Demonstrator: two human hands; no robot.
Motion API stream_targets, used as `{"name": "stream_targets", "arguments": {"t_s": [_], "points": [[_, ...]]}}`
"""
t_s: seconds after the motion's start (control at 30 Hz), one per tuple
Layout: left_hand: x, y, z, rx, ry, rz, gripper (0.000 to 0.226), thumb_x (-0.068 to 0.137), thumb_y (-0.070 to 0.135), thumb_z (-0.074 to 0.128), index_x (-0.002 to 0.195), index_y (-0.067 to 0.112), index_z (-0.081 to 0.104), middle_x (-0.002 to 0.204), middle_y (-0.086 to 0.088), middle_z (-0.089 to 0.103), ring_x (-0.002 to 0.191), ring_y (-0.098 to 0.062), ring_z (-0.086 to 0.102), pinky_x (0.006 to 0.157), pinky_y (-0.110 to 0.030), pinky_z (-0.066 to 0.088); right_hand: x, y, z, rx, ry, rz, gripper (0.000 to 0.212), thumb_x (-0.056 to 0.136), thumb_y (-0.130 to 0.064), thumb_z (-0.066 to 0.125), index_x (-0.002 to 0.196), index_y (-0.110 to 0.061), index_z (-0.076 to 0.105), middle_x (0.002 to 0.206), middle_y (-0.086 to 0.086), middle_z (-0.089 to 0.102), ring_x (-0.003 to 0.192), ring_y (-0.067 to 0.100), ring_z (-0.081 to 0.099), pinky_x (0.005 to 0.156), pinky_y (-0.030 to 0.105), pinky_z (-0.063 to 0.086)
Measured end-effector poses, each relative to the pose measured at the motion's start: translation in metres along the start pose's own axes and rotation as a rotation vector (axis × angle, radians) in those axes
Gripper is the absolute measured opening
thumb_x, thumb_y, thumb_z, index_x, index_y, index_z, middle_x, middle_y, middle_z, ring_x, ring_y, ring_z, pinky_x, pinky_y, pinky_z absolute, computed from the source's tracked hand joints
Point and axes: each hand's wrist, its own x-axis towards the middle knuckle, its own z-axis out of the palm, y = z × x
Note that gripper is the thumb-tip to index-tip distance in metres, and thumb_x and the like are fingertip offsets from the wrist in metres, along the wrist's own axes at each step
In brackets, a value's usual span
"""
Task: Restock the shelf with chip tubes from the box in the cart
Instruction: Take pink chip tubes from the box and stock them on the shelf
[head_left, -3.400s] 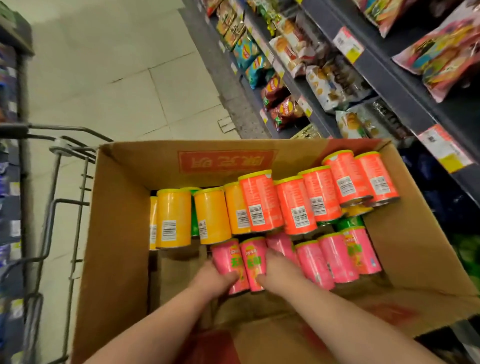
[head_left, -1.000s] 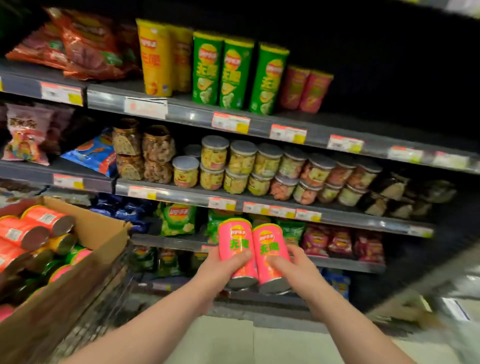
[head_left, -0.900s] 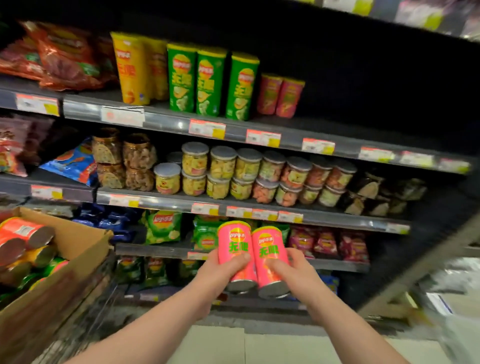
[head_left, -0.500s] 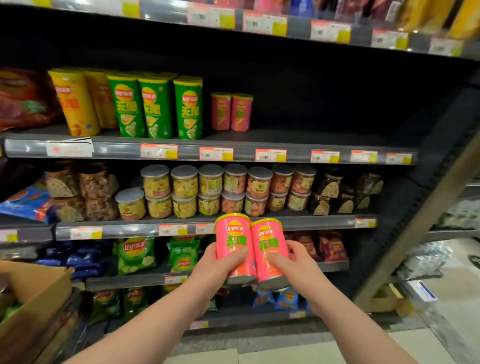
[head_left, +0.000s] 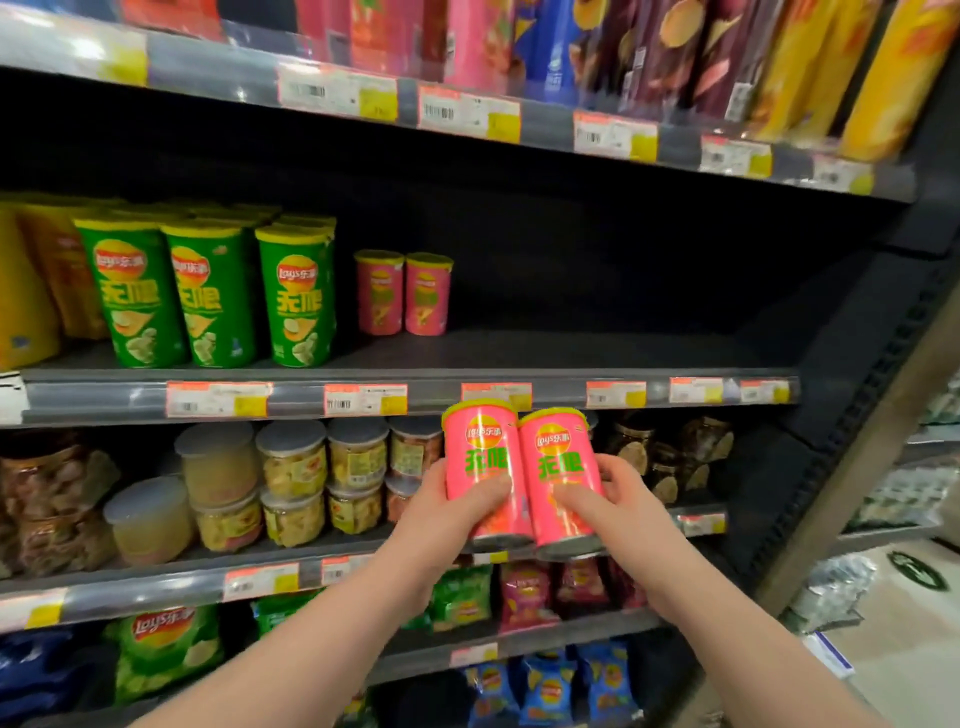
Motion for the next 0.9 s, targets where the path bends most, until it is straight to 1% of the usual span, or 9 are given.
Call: {"name": "stream_targets", "arguments": {"t_s": [0.13,0.3,0.43,0.53,0.6,0.7,0.8,0.83,0.9], "points": [[0.033,0.021,-0.021,-0.026,0.039,0.054,0.034,0.084,0.037,0.067,0.113,0.031,0.052,0.099,0.004,0.072,0.083,-0.009,0.07,0.062,-0.02,0.049,0.045,-0.022,0.014,-0.007,-0.029,-0.061,0.053,0.08,-0.039,0.069,0.125,-0.029,0.042,0.114,-0.004,0.063,0.102,0.015,0.063,0.095,0.042,0.05],[0.059,0.036,-0.055,-0.057,0.121,0.124,0.033,0.082,0.033,0.068,0.113,0.03,0.054,0.098,0.005,0.072,0.077,-0.004,0.07,0.057,-0.012,0.048,0.087,-0.043,0.038,0.097,-0.053,-0.134,0.052,0.083,-0.029,0.069,0.126,-0.03,0.039,0.114,-0.005,0.064,0.1,0.013,0.064,0.089,0.033,0.051],[0.064,0.035,-0.081,-0.088,0.221,0.165,0.035,0.081,0.025,0.07,0.112,0.028,0.054,0.098,0.002,0.072,0.077,-0.005,0.07,0.059,-0.013,0.049,0.118,-0.065,0.05,0.137,-0.058,-0.202,0.047,0.083,-0.02,0.068,0.124,-0.025,0.046,0.112,-0.001,0.065,0.099,0.015,0.064,0.09,0.036,0.051],[0.061,0.034,-0.099,-0.076,0.274,0.184,0.051,0.069,0.035,0.081,0.113,0.031,0.055,0.097,0.004,0.073,0.086,-0.011,0.07,0.07,-0.024,0.052,0.144,-0.088,0.063,0.133,-0.059,-0.265,0.045,0.082,-0.019,0.07,0.121,-0.026,0.05,0.109,-0.002,0.066,0.096,0.013,0.064,0.082,0.03,0.052],[0.058,0.036,-0.109,-0.081,0.325,0.197,0.055,0.063,0.04,0.082,0.11,0.034,0.054,0.093,0.008,0.073,0.084,-0.011,0.07,0.068,-0.024,0.052,0.162,-0.102,0.075,0.134,-0.082,-0.304,0.048,0.081,-0.018,0.071,0.121,-0.029,0.048,0.107,-0.006,0.065,0.096,0.011,0.064,0.08,0.028,0.051],[0.054,0.038,-0.121,-0.091,0.417,0.221,0.052,0.064,0.033,0.081,0.109,0.034,0.054,0.092,0.007,0.073,0.082,-0.009,0.07,0.062,-0.019,0.05,0.187,-0.116,0.096,0.119,-0.141,-0.359,0.053,0.079,-0.017,0.074,0.117,-0.035,0.041,0.105,-0.011,0.062,0.094,0.005,0.061,0.083,0.026,0.048],[0.049,0.042,-0.128,-0.134,0.5,0.242,0.043,0.073,0.029,0.081,0.108,0.033,0.055,0.088,0.007,0.074,0.077,-0.008,0.07,0.063,-0.023,0.05,0.209,-0.122,0.115,0.057,-0.171,-0.403,0.059,0.077,-0.013,0.076,0.119,-0.033,0.04,0.104,-0.012,0.057,0.087,0.0,0.055,0.082,0.023,0.042],[0.048,0.043,-0.129,-0.149,0.512,0.251,0.045,0.071,0.032,0.082,0.107,0.032,0.055,0.086,0.009,0.073,0.076,-0.008,0.07,0.064,-0.024,0.05,0.216,-0.123,0.12,0.039,-0.177,-0.406,0.061,0.076,-0.012,0.077,0.12,-0.033,0.041,0.107,-0.009,0.057,0.089,0.003,0.055,0.084,0.024,0.042],[0.047,0.044,-0.13,-0.161,0.52,0.263,0.063,0.052,0.041,0.086,0.106,0.035,0.054,0.087,0.01,0.073,0.077,-0.009,0.07,0.067,-0.028,0.052,0.231,-0.123,0.13,-0.002,-0.203,-0.394,0.065,0.074,-0.012,0.079,0.124,-0.031,0.043,0.116,-0.005,0.056,0.103,0.012,0.055,0.092,0.03,0.043]]}}
